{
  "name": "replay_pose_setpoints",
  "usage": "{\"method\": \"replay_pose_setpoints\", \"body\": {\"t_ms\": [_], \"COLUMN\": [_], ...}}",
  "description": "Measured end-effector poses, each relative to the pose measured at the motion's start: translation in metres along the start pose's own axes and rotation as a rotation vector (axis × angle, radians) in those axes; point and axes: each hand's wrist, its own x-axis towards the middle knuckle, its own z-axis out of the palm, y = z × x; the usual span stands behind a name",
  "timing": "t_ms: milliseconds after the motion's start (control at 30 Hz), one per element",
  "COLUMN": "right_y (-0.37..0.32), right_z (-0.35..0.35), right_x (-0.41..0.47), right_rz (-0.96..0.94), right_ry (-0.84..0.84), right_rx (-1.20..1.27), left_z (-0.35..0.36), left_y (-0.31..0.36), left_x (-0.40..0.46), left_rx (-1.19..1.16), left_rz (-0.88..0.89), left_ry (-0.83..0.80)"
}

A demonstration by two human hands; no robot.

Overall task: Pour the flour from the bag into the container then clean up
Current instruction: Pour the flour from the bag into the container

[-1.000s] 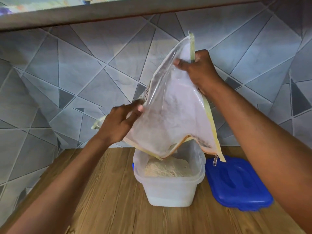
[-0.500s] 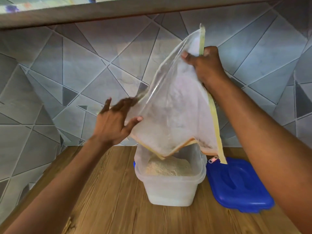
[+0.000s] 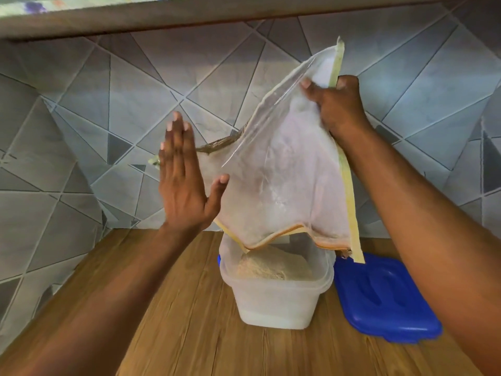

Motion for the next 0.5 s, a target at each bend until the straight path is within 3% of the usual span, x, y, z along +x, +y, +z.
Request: {"method": "replay_pose_setpoints", "body": {"t_ms": [67,100,267,333,433,500], "right_y": [-0.001,0.000,0.000,0.000,-0.001,-0.001], "right_z": [0.000,0.000,-0.001,-0.002,-0.004,-0.005], "right_x": [-0.002,-0.001,-0.004,-0.003,-0.001,-0.003], "right_rz": [0.005,0.002,-0.004,0.001,0.021,0.028], "right_ry": [-0.004,-0.006,-0.003,0.004,0.015,0.022], "right_rx": [0.004,-0.001,-0.010,-0.007,0.018,0.033], "left_z": [0.002,0.003,-0.003,-0.005,-0.001,0.000], "left_y": [-0.003,-0.005,0.001,0.000,-0.007,-0.009], "left_x": [-0.001,-0.003,0.000,0.001,-0.004,-0.009], "left_rx": [-0.005,-0.047,-0.121,-0.051,0.065,0.008], "left_rz": [0.008,-0.021,-0.047,-0.035,0.029,0.026], "left_ry": [-0.176,-0.189,0.038,0.096,-0.185,-0.212]}}
